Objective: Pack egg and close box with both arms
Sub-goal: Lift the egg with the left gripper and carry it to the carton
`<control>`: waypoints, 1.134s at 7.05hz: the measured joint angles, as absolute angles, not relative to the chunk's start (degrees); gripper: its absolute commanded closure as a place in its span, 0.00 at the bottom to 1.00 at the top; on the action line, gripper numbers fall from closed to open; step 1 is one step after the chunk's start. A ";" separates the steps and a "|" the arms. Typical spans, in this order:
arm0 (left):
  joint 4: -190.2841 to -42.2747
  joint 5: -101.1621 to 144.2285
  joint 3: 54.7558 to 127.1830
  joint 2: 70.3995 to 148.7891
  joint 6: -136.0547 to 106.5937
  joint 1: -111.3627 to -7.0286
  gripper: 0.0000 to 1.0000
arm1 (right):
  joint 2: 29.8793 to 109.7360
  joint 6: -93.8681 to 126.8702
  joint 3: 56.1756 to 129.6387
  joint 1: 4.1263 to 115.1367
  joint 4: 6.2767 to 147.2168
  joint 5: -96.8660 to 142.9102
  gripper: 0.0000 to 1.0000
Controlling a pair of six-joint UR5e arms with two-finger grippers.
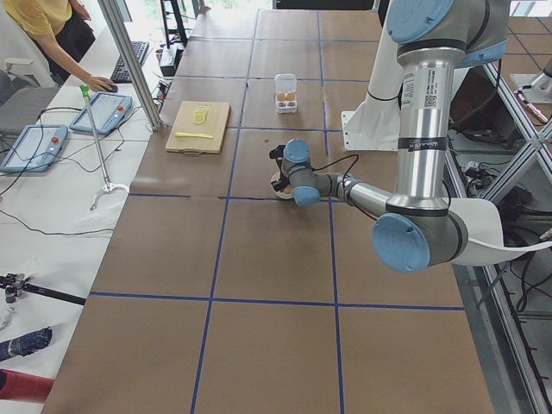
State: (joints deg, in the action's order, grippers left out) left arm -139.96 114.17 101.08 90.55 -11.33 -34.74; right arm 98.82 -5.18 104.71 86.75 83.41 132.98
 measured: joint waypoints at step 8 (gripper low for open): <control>-153.12 113.55 93.70 115.07 -32.76 -37.42 1.00 | 98.88 -5.08 104.78 86.75 83.41 133.00 0.00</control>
